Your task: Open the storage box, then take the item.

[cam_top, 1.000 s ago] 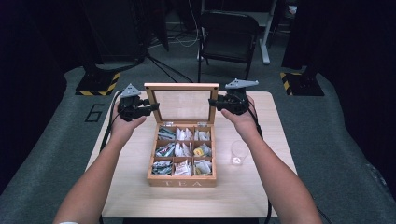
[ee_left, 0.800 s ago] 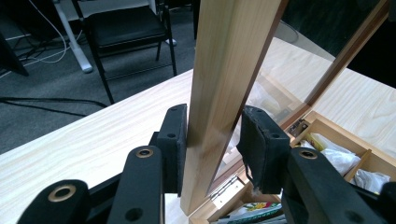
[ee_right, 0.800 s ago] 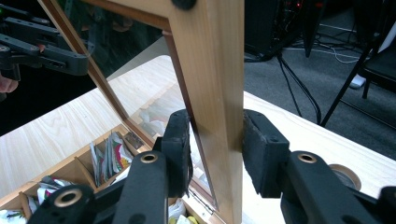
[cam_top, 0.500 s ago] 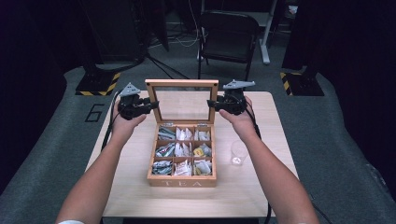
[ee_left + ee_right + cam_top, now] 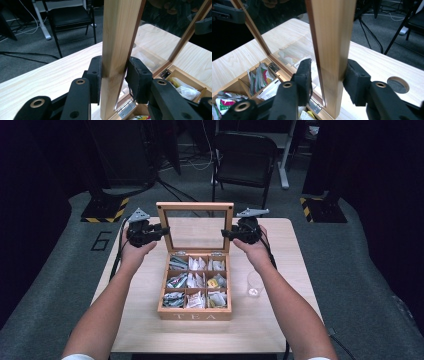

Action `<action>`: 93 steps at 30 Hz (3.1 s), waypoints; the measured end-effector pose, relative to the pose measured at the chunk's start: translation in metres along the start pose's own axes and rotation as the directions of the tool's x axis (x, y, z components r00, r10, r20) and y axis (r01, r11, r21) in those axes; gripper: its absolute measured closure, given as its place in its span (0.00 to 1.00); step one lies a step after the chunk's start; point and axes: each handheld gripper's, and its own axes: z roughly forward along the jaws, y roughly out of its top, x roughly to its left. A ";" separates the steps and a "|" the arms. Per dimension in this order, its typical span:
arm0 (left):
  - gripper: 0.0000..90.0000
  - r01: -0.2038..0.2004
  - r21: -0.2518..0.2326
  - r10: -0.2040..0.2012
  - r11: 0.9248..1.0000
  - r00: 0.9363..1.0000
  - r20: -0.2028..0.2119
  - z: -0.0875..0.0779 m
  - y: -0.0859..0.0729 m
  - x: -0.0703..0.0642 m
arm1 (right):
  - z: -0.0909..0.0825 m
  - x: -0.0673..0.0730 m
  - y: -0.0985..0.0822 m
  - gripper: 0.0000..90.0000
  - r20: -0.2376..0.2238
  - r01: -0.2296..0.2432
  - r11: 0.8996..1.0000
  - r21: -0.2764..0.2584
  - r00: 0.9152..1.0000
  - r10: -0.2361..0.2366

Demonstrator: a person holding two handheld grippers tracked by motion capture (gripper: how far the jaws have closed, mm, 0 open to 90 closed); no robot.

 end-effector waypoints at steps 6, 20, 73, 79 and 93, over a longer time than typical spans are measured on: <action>0.73 0.012 -0.010 -0.012 1.000 1.000 -0.003 0.002 0.000 0.001 | 0.002 -0.004 0.000 0.69 -0.009 -0.039 0.999 -0.003 0.999 0.039; 0.72 0.085 -0.024 -0.085 0.996 0.996 0.012 0.007 -0.002 0.005 | 0.004 -0.006 0.003 0.70 0.004 -0.041 0.999 0.016 0.999 0.041; 0.62 0.116 0.059 -0.116 0.992 0.993 0.006 -0.017 -0.021 -0.012 | 0.022 -0.019 0.009 0.71 0.047 -0.119 0.992 0.042 0.992 0.117; 0.61 0.128 0.057 -0.128 0.990 0.992 0.007 -0.021 -0.027 -0.012 | 0.020 -0.015 0.010 0.57 0.067 -0.119 0.991 0.055 0.991 0.116; 0.55 0.085 0.086 -0.084 0.993 0.996 -0.024 -0.030 -0.030 -0.021 | -0.020 0.013 -0.001 0.50 0.124 -0.027 0.999 0.046 0.992 0.022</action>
